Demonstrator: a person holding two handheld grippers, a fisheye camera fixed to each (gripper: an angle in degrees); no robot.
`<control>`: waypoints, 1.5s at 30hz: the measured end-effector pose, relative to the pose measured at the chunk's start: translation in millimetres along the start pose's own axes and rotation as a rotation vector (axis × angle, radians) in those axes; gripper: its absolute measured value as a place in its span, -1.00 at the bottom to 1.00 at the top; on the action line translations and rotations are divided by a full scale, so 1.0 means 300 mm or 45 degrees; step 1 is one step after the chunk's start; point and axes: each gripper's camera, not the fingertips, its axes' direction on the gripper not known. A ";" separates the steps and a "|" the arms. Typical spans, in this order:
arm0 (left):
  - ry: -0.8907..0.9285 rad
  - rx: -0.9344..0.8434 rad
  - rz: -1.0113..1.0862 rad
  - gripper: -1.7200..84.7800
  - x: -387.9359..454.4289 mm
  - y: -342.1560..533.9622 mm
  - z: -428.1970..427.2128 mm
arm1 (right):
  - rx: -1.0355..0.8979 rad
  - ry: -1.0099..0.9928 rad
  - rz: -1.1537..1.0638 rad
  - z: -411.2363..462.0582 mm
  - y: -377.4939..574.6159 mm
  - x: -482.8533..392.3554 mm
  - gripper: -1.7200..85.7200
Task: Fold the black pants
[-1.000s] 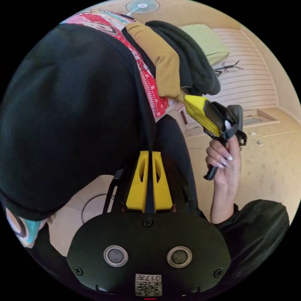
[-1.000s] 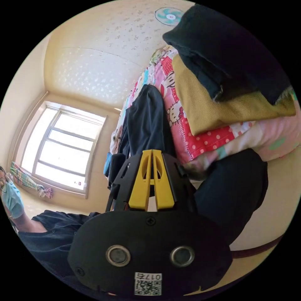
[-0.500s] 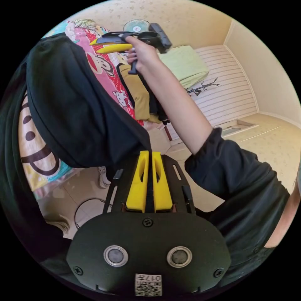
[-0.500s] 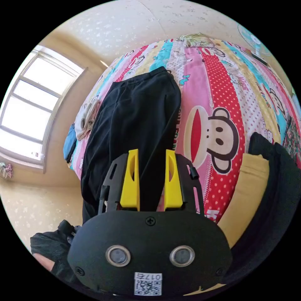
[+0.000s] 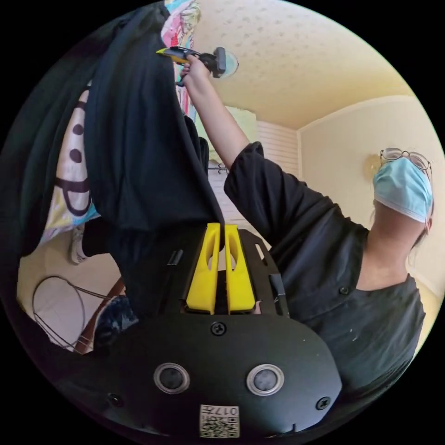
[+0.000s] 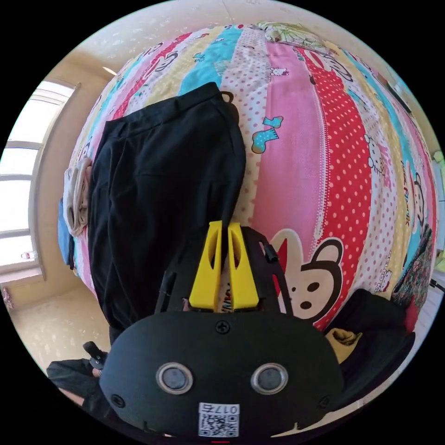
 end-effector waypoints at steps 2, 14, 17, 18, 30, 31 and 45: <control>-0.060 0.081 -0.063 -0.97 0.072 0.041 -0.082 | 0.084 -0.141 -0.050 -0.067 -0.017 -0.089 -0.90; -0.363 0.449 -0.573 -0.88 0.235 0.345 -0.584 | 0.003 -0.336 -0.318 0.320 -0.341 -1.064 -0.90; -0.489 0.419 -0.673 -0.79 0.259 0.397 -0.707 | -0.057 -0.451 -0.199 0.427 -0.307 -1.052 -0.90; -0.491 0.415 -0.662 -0.80 0.287 0.414 -0.746 | -0.034 -0.515 -0.192 0.416 -0.265 -1.031 -0.89; -0.628 0.168 -0.380 -0.76 0.522 0.073 -0.853 | -0.066 -0.465 0.145 0.338 0.389 -0.533 -0.77; -0.652 0.154 -0.356 -0.76 0.531 0.036 -0.850 | -0.037 -0.515 0.197 0.361 0.429 -0.497 -0.77; -0.949 0.298 -0.394 -0.77 0.426 -0.232 -0.729 | 0.168 -0.973 0.462 0.713 0.344 -0.206 -0.74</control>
